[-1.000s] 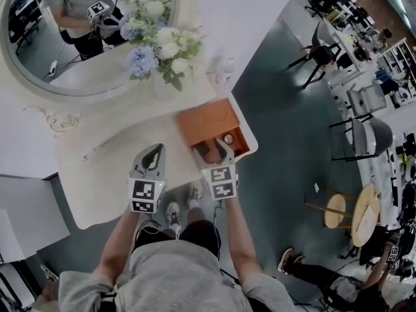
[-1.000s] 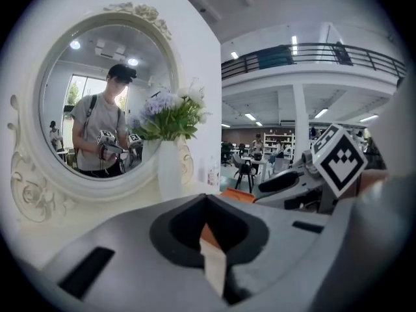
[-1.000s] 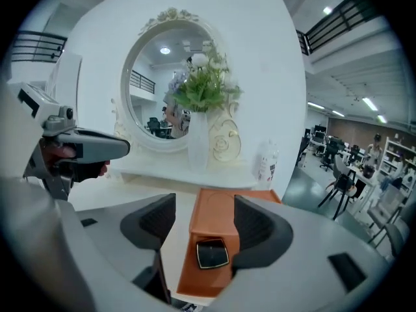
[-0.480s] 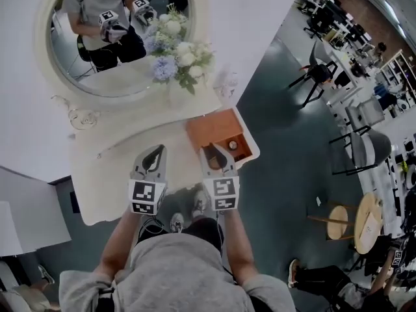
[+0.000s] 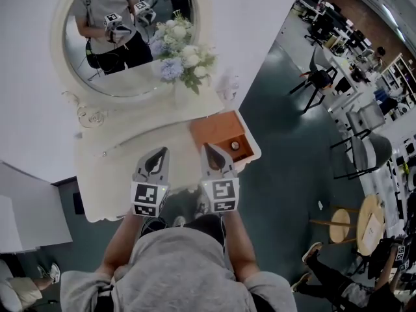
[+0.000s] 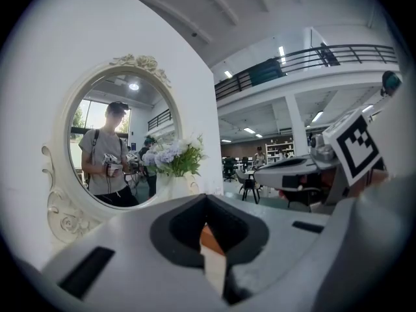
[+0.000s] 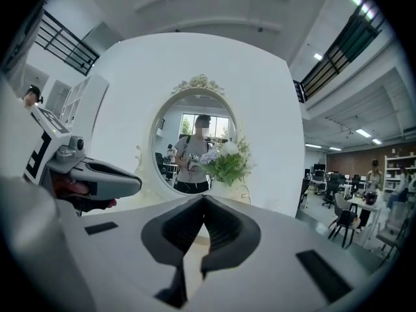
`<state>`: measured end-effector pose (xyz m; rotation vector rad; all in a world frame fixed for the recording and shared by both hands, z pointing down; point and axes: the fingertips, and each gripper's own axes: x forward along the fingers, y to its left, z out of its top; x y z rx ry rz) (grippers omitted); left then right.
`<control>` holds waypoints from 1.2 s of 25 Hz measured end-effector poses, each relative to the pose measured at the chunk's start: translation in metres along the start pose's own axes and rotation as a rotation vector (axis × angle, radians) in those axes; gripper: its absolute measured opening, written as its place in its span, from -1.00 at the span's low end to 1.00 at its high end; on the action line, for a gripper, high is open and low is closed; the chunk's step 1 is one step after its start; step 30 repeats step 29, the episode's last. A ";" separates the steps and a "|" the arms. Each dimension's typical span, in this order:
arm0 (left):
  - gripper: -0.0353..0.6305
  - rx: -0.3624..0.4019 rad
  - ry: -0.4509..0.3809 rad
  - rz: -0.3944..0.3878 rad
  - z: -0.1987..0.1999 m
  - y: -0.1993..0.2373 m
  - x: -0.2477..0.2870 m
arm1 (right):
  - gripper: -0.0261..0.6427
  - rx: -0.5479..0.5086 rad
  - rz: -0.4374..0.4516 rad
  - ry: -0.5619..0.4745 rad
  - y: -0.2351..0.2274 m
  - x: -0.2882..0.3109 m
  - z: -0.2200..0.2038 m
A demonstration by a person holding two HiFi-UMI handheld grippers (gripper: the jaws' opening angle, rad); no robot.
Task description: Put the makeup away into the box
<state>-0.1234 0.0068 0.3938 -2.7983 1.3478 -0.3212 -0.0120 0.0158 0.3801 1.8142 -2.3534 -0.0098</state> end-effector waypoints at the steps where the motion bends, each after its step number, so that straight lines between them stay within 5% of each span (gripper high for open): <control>1: -0.89 -0.002 -0.001 0.002 0.001 0.000 -0.001 | -0.88 0.004 0.001 -0.002 0.000 -0.001 0.001; 30: -0.89 -0.003 0.002 0.009 0.000 -0.005 0.002 | -0.88 0.025 0.007 0.020 -0.004 -0.006 -0.014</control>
